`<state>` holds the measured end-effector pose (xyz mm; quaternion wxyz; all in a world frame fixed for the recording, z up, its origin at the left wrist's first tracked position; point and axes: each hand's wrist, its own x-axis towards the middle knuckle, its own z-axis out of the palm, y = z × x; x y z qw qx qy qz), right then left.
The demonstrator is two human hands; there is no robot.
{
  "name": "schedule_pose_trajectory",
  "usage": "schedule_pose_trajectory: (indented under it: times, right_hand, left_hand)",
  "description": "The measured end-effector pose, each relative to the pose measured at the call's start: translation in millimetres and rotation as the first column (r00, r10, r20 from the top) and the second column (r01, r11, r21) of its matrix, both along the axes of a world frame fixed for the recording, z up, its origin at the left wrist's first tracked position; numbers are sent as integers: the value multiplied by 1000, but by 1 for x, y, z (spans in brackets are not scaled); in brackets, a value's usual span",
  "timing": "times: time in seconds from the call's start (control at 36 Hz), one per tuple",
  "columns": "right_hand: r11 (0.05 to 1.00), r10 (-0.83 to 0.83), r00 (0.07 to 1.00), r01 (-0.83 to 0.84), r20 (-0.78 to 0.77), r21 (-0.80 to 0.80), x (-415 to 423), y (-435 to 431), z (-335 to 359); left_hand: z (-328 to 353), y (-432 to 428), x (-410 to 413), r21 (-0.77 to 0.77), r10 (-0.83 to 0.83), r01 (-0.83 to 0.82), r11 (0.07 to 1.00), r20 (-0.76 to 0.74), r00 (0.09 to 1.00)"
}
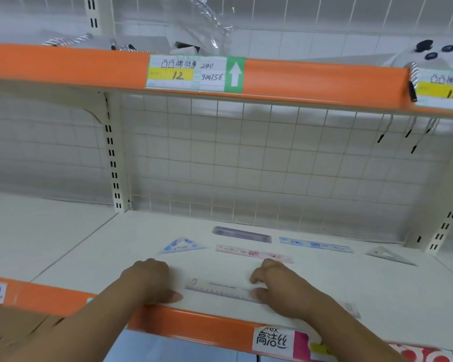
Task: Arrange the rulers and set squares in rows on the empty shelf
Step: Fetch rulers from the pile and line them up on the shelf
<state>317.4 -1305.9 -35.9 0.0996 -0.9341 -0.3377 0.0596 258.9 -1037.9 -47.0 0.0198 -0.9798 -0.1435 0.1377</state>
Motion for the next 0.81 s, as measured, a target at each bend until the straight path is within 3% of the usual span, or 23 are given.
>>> schedule_pose_trajectory:
  times: [0.31, 0.81]
  right_hand:
    - [998, -8, 998, 12, 61, -68, -9, 21, -6]
    - [1000, 14, 999, -14, 29, -6, -6, 27, -12]
  left_hand:
    - [-2, 0, -1, 14, 9, -10, 1000, 30, 1000]
    - [3, -3, 0, 32, -3, 3, 999, -6, 1000]
